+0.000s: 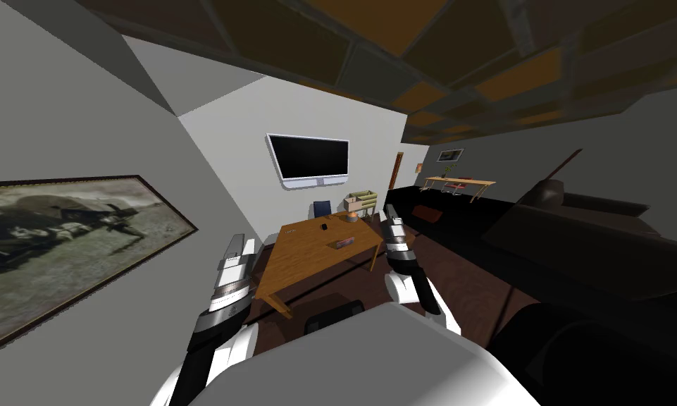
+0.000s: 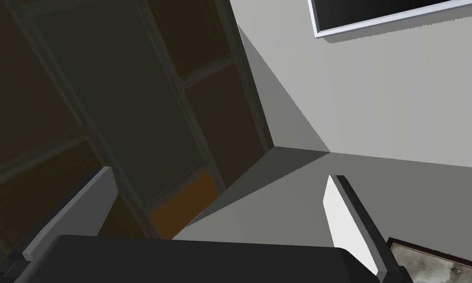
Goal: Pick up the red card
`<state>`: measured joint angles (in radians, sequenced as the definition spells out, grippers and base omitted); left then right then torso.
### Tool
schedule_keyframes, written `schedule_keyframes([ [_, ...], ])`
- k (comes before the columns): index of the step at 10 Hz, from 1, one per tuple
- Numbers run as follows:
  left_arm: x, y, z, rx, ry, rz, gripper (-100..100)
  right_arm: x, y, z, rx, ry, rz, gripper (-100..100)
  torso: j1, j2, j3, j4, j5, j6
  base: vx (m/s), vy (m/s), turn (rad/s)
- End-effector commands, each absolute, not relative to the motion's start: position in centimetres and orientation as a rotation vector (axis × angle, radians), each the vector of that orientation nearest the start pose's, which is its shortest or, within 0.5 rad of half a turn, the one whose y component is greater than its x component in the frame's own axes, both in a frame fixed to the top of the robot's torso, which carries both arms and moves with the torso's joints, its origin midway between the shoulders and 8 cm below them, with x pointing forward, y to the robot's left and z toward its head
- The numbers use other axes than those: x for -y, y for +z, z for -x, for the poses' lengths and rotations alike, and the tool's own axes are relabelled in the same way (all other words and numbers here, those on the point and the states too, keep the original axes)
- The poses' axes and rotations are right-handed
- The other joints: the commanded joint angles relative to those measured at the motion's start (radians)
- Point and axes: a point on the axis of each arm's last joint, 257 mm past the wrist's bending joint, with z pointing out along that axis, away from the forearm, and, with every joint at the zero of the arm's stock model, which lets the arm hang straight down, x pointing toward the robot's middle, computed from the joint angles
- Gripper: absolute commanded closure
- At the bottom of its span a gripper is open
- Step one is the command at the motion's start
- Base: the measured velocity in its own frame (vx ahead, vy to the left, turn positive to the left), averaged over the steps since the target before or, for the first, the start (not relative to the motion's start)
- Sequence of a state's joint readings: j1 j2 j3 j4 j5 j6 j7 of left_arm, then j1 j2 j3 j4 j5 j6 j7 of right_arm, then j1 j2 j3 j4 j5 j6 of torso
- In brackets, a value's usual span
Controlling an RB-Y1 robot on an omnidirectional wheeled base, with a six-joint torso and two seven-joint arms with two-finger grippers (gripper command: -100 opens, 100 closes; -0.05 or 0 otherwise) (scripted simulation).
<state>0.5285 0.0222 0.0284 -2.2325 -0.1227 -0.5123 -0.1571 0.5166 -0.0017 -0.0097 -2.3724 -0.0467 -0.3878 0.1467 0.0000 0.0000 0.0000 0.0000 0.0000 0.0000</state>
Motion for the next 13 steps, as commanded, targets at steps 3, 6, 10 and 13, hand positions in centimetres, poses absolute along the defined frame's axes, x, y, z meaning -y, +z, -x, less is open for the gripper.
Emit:
schedule_keyframes([
  [3,-27.7,-0.5,-35.0,-0.779,-1.031,0.540,0,25.5,3.2,-35.8,-0.747,1.174,-0.523,-100,0.004,0.001,0.000,0.000,0.001,0.000,-0.017,0.058,0.037],
  [6,-27.7,-0.5,-35.0,-0.779,-1.031,0.540,0,23.0,2.5,-36.9,-0.803,1.171,-0.429,-100,0.006,0.000,0.000,0.000,0.001,0.000,-0.012,0.079,0.039],
  [10,-27.7,-0.5,-35.0,-0.779,-1.031,0.540,0,18.1,1.0,-38.7,-0.892,1.170,-0.250,-100,0.005,0.001,0.000,0.000,0.001,0.000,-0.016,0.069,0.043],
  [13,-27.7,-0.5,-35.0,-0.779,-1.031,0.540,0,16.1,0.2,-39.2,-0.928,1.160,-0.169,-100,0.004,0.000,0.000,0.000,0.001,0.000,-0.004,0.053,0.038],
])
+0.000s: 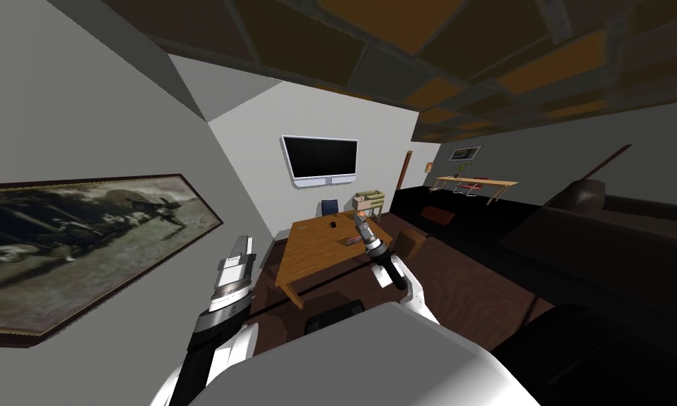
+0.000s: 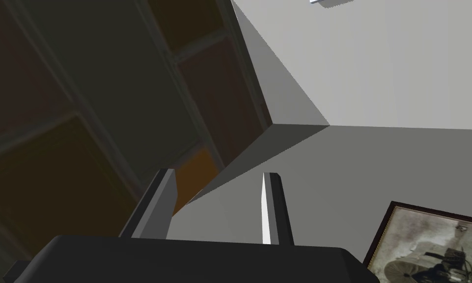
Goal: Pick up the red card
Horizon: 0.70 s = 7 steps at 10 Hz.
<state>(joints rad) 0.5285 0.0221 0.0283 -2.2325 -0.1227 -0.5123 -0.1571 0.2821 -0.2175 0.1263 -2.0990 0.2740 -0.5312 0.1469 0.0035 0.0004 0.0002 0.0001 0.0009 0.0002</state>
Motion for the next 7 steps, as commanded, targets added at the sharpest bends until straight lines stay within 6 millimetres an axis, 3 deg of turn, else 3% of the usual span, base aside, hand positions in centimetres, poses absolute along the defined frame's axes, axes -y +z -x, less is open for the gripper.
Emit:
schedule_keyframes([
  [1,-27.7,-0.5,-35.0,-0.779,-1.031,0.540,0,14.3,-0.4,-39.5,-0.953,1.166,-0.100,-100,0.000,0.000,0.000,0.000,0.000,0.000,-0.011,0.063,0.051],
  [2,-27.7,-0.5,-35.0,-0.779,-1.031,0.540,0,14.1,-0.7,-39.6,-0.962,1.155,-0.089,-100,0.001,0.000,0.000,0.000,0.000,0.000,-0.009,0.053,0.028],
  [5,-27.7,-0.5,-35.0,-0.779,-1.031,0.540,0,10.2,-2.2,-40.0,-1.013,1.159,0.072,-100,0.000,0.000,0.000,0.000,0.000,0.000,-0.005,0.056,0.046],
  [6,-27.7,-0.5,-35.0,-0.779,-1.031,0.540,0,10.0,-2.9,-40.3,-1.031,1.142,0.085,-100,0.001,0.000,0.000,0.000,0.000,0.000,-0.005,0.056,0.034],
  [7,-27.7,-0.5,-35.0,-0.779,-1.031,0.540,0,8.2,-3.7,-40.3,-1.050,1.151,0.164,-100,0.000,0.000,0.000,0.000,0.000,0.000,-0.010,0.060,0.070],
])
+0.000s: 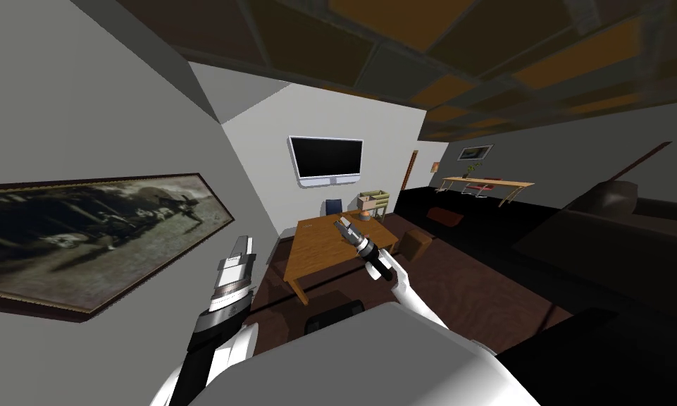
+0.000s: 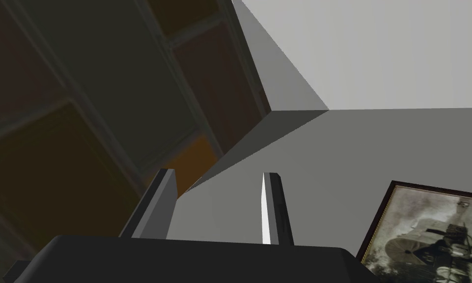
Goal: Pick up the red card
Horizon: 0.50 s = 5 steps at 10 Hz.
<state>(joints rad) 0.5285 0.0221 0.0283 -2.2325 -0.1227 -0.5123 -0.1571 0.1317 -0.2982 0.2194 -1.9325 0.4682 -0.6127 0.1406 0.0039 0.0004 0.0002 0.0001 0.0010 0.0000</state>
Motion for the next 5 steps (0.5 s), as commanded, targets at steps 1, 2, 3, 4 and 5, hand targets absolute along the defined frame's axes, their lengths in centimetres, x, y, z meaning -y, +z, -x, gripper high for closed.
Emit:
schedule_keyframes([
  [1,-27.7,-0.5,-35.0,-0.779,-1.031,0.539,0,8.0,-4.3,-40.5,-1.067,1.133,0.178,-100,0.000,0.000,0.000,0.000,0.000,0.000,-0.006,0.051,0.027],
  [2,-27.7,-0.5,-35.0,-0.779,-1.031,0.540,0,6.2,-5.0,-40.3,-1.080,1.146,0.258,-100,-0.001,0.000,0.000,0.000,0.000,0.000,-0.001,0.057,0.047],
  [3,-27.7,-0.5,-35.0,-0.779,-1.031,0.540,0,6.1,-5.9,-40.6,-1.102,1.124,0.274,-100,0.000,0.000,0.000,0.000,0.000,0.000,-0.001,0.046,0.038],
  [4,-27.7,-0.5,-35.0,-0.779,-1.031,0.539,0,4.4,-7.0,-40.5,-1.121,1.136,0.351,-100,-0.001,0.000,0.000,0.000,0.000,0.000,0.001,0.048,0.080],
  [5,-27.7,-0.5,-35.0,-0.779,-1.031,0.539,0,4.3,-7.7,-40.6,-1.138,1.117,0.370,-100,-0.001,-0.001,0.000,0.000,0.000,0.000,0.003,0.039,0.031],
])
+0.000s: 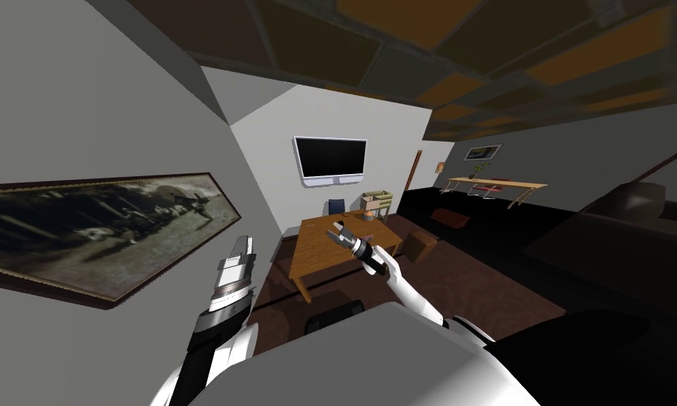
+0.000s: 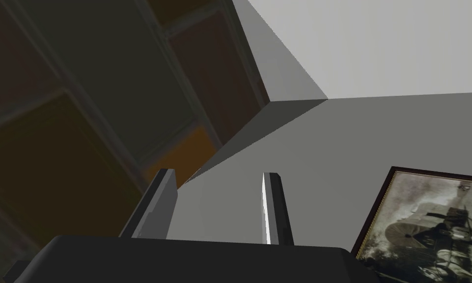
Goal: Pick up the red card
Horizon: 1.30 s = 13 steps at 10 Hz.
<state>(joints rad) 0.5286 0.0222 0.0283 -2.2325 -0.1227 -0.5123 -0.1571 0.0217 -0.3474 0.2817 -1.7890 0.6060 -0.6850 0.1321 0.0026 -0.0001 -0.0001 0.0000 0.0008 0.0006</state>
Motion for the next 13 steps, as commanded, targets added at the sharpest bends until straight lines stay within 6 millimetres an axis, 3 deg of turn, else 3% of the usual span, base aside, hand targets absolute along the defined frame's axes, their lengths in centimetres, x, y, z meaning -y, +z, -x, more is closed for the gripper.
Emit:
schedule_keyframes([
  [1,-27.7,-0.5,-35.0,-0.779,-1.031,0.539,0,4.2,-7.8,-40.6,-1.140,1.112,0.376,-100,0.000,0.000,0.000,0.000,0.000,0.000,0.002,0.019,-0.013],
  [4,-27.7,-0.5,-35.0,-0.780,-1.031,0.539,0,1.2,-11.2,-40.4,-1.200,1.104,0.562,-100,0.000,0.000,0.000,0.000,0.000,0.000,0.005,0.041,0.058],
  [8,-27.7,-0.5,-35.0,-0.780,-1.031,0.539,0,-0.8,-16.1,-40.2,-1.284,1.065,0.773,-100,-0.001,0.000,0.000,0.000,0.000,0.000,0.010,0.028,0.058],
  [13,-27.7,-0.5,-35.0,-0.780,-1.031,0.539,0,-1.2,-22.4,-40.0,-1.392,0.989,1.005,-100,-0.002,-0.001,-0.001,0.000,0.000,0.000,0.017,0.016,0.052],
])
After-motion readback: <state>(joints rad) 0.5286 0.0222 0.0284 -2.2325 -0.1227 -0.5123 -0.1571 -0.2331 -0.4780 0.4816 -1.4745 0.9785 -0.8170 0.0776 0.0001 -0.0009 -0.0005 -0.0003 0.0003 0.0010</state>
